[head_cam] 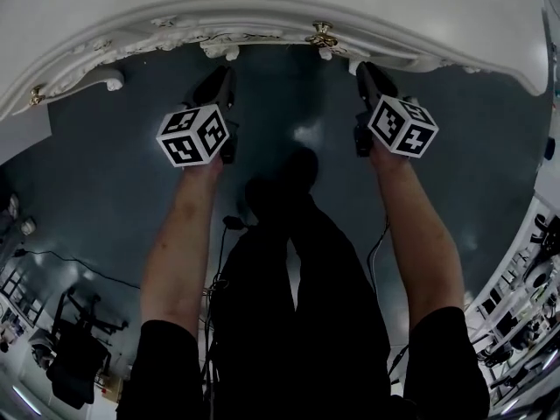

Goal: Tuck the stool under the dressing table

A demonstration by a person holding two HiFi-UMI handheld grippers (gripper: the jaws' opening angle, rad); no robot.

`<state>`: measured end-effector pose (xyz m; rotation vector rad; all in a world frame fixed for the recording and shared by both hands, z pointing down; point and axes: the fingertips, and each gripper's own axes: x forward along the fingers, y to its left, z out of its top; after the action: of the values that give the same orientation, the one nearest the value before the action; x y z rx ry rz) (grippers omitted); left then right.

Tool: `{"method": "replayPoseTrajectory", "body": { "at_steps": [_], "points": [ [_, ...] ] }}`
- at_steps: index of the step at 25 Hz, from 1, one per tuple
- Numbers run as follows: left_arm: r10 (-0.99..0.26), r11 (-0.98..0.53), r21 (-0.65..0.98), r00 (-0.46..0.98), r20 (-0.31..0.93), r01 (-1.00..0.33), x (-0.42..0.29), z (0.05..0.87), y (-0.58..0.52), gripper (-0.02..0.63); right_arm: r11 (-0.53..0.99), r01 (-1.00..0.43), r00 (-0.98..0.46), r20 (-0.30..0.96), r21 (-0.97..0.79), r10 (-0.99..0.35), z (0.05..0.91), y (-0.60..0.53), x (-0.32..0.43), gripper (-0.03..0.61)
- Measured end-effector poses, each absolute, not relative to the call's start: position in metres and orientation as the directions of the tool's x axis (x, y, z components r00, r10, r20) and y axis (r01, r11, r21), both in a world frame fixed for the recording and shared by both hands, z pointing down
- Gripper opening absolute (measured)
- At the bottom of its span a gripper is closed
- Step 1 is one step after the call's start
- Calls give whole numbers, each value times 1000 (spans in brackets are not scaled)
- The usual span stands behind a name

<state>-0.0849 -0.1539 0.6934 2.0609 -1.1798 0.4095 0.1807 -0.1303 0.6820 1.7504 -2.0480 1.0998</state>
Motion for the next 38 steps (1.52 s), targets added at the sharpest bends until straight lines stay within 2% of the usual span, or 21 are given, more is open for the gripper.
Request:
{"method": "replayPoseTrajectory", "body": {
  "at_steps": [3, 7, 12, 15, 19, 29, 38],
  "points": [
    [-598, -361, 415, 549, 584, -835, -85, 659, -119, 55, 17, -919, -277, 615, -394, -739, 651, -99, 180, 55],
    [-632, -384, 398, 551, 545, -833, -96, 584, -96, 15, 109, -923, -325, 597, -369, -734, 588, -61, 162, 55],
    [-641, -424, 420, 593, 487, -803, -96, 493, -58, 12, 50, -893, -335, 589, -447, -736, 511, -4, 151, 55],
    [-615, -469, 435, 637, 465, -769, -83, 444, -21, 8, 55, -880, -339, 544, -471, -767, 453, 12, 144, 55],
    [-580, -521, 406, 660, 476, -751, -79, 380, 34, 6, 109, -901, -330, 501, -419, -800, 377, 41, 129, 49],
    [-610, -635, 294, 697, 377, -715, -92, 228, 106, 5, 296, -907, -397, 376, -298, -837, 211, 97, 106, 34],
    [-661, -640, 220, 674, 330, -736, -76, 129, 144, 5, 433, -862, -487, 194, -264, -851, 105, 127, 100, 31]
  ]
}}
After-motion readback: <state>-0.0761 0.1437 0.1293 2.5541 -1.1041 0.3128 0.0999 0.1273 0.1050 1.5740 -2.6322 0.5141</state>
